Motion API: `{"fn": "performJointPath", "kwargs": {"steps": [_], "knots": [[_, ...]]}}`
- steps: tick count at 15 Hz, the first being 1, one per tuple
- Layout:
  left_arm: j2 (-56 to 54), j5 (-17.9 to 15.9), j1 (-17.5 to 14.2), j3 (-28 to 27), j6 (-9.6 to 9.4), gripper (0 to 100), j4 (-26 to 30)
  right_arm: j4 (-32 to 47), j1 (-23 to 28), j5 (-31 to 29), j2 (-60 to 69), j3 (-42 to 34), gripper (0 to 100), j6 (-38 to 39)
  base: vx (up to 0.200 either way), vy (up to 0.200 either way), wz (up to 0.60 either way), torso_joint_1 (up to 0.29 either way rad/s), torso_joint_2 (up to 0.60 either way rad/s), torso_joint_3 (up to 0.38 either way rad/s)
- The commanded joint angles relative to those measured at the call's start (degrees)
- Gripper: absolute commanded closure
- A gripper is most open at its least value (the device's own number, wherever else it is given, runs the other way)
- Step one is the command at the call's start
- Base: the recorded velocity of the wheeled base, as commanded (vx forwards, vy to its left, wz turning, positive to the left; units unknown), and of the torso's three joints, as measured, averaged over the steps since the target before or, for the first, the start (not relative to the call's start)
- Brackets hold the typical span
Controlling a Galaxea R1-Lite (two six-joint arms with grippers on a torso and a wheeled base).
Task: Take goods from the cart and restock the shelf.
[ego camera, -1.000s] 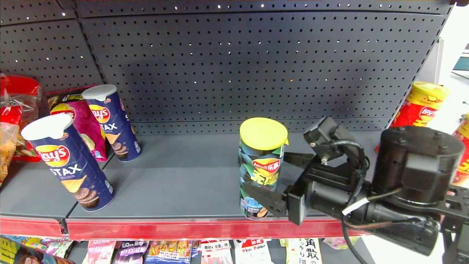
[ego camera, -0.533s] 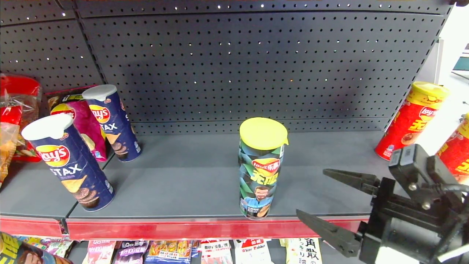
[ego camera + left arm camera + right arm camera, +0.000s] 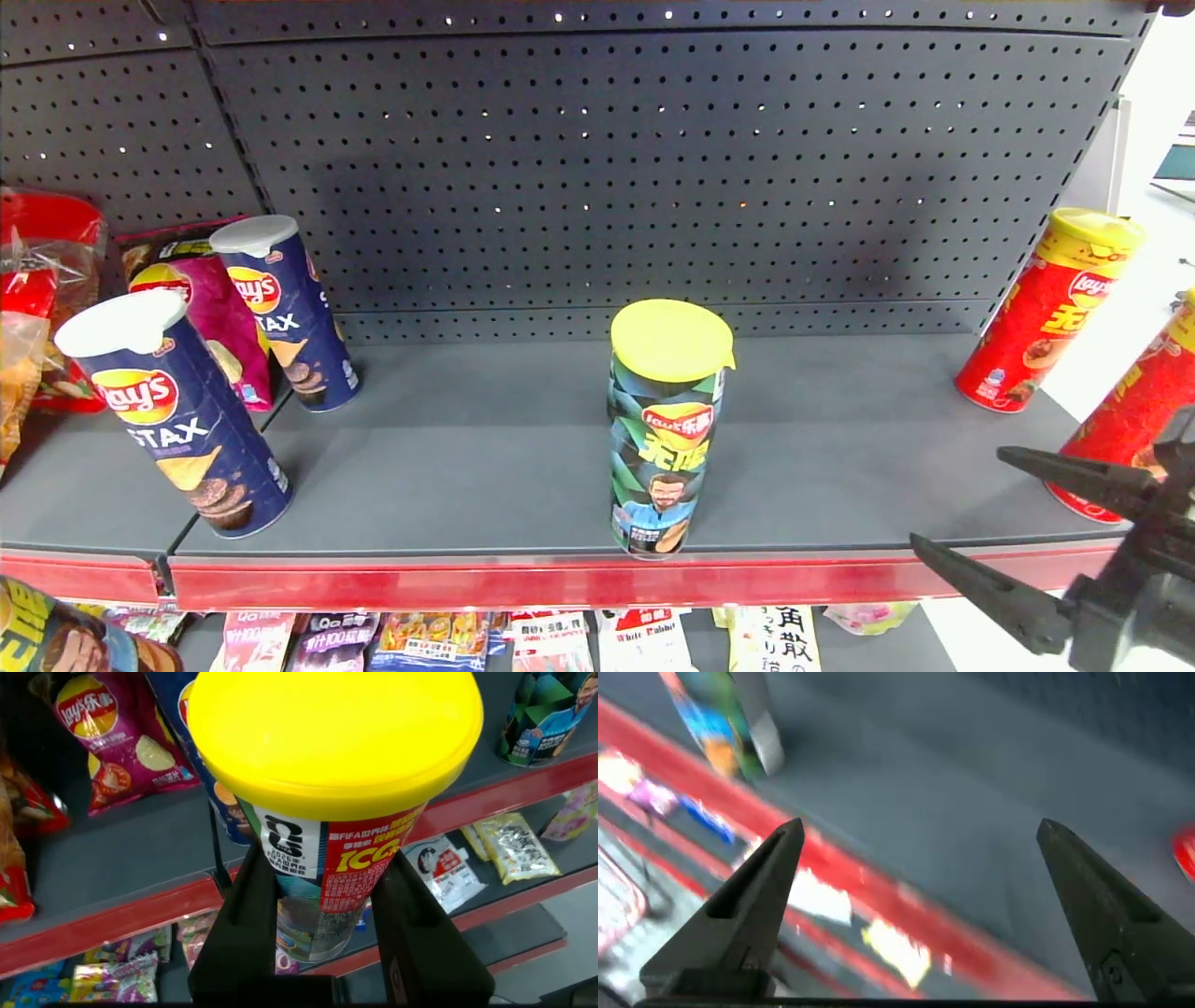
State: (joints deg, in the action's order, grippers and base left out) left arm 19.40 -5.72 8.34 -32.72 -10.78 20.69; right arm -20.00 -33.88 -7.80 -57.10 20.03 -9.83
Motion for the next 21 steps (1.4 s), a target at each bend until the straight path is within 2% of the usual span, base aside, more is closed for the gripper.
{"fn": "performJointPath", "kwargs": {"steps": [1, 3, 5, 7, 11, 21], "knots": [[0.6, 0.0, 0.0, -0.6, -0.3, 100, 0.0, 12.7, 7.1, -1.0, 13.5, 2.1, 0, -0.2, 0.0, 0.0, 0.0, 0.0, 0.0, 0.0], [0.6, 0.0, 0.0, -0.6, -1.18, 100, 0.0, 19.0, 12.6, -0.6, 17.8, 3.9, 0, -0.4, 0.0, 0.0, 0.0, 0.0, 0.0, 0.0], [0.7, 0.1, 0.0, -0.4, -1.62, 100, 0.0, 19.8, 14.5, -0.8, 18.8, 4.0, 0, -0.5, 0.0, 0.0, 0.0, 0.0, 0.0, 0.0], [1.3, 0.1, 0.0, -0.5, -1.62, 100, 0.0, 19.8, 15.0, -1.1, 19.3, 3.7, 0, -2.9, 0.0, 0.0, 0.0, 0.0, 0.0, 0.0], [1.2, -0.1, 0.0, -0.3, -1.62, 100, -0.7, 19.8, 16.2, -1.0, 19.5, 2.7, 0, -3.5, -0.2, 0.0, 0.0, 0.007, 0.0, 0.001], [1.4, -0.3, 0.8, 1.6, -1.79, 100, -3.5, 19.8, 16.3, -1.0, 20.4, 0.4, 0, -3.8, 0.0, 0.0, 0.0, 0.0, 0.0, 0.0]]}}
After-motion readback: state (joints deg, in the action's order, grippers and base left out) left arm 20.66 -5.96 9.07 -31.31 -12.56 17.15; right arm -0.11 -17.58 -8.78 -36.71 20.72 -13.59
